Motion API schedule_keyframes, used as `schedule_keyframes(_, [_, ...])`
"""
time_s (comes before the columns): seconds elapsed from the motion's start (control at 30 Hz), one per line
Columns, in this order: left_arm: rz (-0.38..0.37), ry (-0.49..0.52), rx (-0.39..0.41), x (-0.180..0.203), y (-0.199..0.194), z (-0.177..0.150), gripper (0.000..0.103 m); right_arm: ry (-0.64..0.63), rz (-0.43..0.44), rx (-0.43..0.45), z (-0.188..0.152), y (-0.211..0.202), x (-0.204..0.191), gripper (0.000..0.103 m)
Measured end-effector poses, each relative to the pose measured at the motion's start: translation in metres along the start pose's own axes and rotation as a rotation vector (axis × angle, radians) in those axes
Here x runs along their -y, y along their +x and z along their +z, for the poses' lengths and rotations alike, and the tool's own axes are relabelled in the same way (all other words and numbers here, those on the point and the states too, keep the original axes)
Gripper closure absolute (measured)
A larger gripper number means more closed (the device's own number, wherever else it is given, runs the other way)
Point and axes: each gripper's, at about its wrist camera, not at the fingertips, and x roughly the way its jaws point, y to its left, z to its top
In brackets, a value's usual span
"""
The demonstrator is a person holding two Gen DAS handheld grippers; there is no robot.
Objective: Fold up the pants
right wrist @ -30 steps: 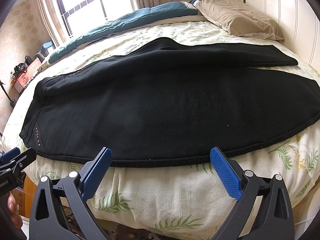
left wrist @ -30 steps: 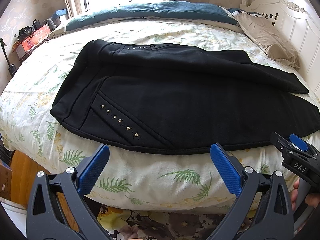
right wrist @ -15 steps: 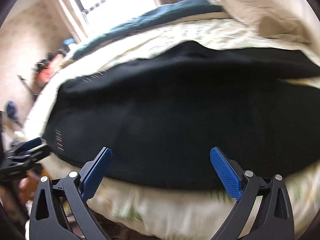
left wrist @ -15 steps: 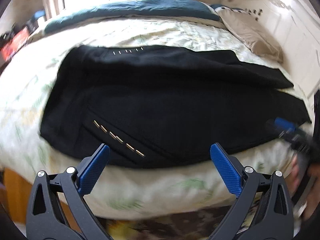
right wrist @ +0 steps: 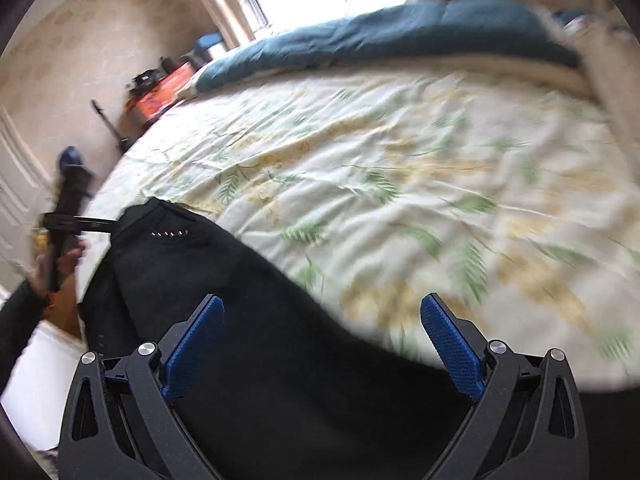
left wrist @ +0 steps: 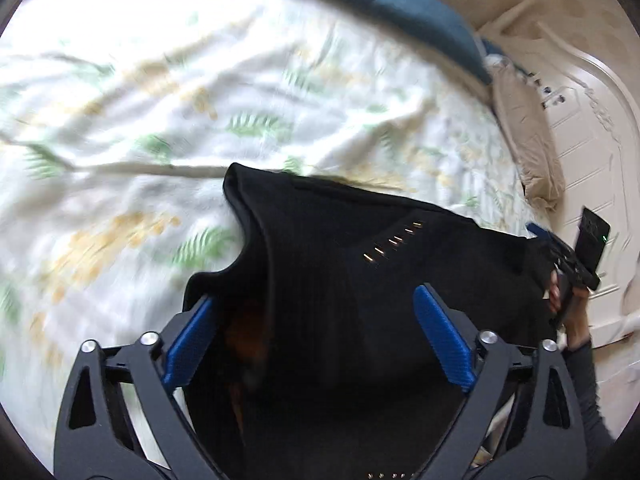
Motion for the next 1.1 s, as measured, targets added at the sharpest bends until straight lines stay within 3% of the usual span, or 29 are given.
schedule_keyframes(0.13, [-0.048, -0.037, -0.102, -0.012, 0.024, 0.022, 0.013, 0.0, 0.101, -0.126, 0.024, 0.041, 0.021, 0.005])
schedule_keyframes(0.23, [-0.042, -0.014, -0.093, -0.01, 0.016, 0.027, 0.023, -0.005, 0.135, -0.211, 0.028, 0.064, 0.025, 0.005])
schedule_keyframes(0.33, [0.0, 0.006, -0.015, -0.017, -0.002, 0.027, 0.024, -0.071, 0.123, -0.238, 0.027, 0.07, 0.015, 0.005])
schedule_keyframes(0.43, [0.031, 0.021, -0.051, -0.023, 0.008, 0.028, 0.025, -0.048, 0.188, -0.257, 0.028, 0.071, 0.018, 0.005])
schedule_keyframes(0.47, [0.028, 0.023, -0.071, -0.025, 0.013, 0.027, 0.03, -0.043, 0.203, -0.266, 0.027, 0.07, 0.018, 0.005])
schedule_keyframes(0.57, [0.043, 0.076, -0.05, -0.014, 0.02, 0.029, 0.033, -0.062, 0.191, -0.298, 0.023, 0.069, 0.015, 0.007])
schedule_keyframes(0.63, [0.063, 0.093, -0.037, -0.009, 0.023, 0.034, 0.048, -0.066, 0.178, -0.311, 0.024, 0.07, 0.01, 0.014])
schedule_keyframes(0.67, [0.078, 0.086, -0.037, -0.009, 0.025, 0.036, 0.052, -0.067, 0.186, -0.316, 0.023, 0.068, 0.008, 0.035])
schedule_keyframes(0.7, [0.09, 0.084, -0.034, -0.008, 0.025, 0.037, 0.06, -0.068, 0.198, -0.324, 0.022, 0.068, 0.005, 0.064])
schedule_keyframes(0.73, [0.106, 0.085, -0.021, -0.007, 0.024, 0.037, 0.066, -0.063, 0.212, -0.341, 0.02, 0.071, 0.003, 0.071])
schedule_keyframes(0.77, [0.128, 0.086, -0.005, -0.004, 0.023, 0.037, 0.078, -0.062, 0.206, -0.35, 0.017, 0.073, 0.001, 0.072])
schedule_keyframes(0.8, [0.138, 0.09, -0.002, -0.002, 0.023, 0.036, 0.082, -0.073, 0.186, -0.348, 0.014, 0.075, -0.003, 0.072])
schedule_keyframes(0.97, [0.315, 0.201, 0.048, 0.025, 0.025, 0.022, 0.089, -0.056, 0.2, -0.31, 0.013, 0.073, -0.005, 0.075])
schedule_keyframes(1.1, [0.426, 0.271, 0.089, 0.042, 0.027, 0.015, 0.092, -0.026, 0.194, -0.28, 0.011, 0.072, 0.0, 0.086])
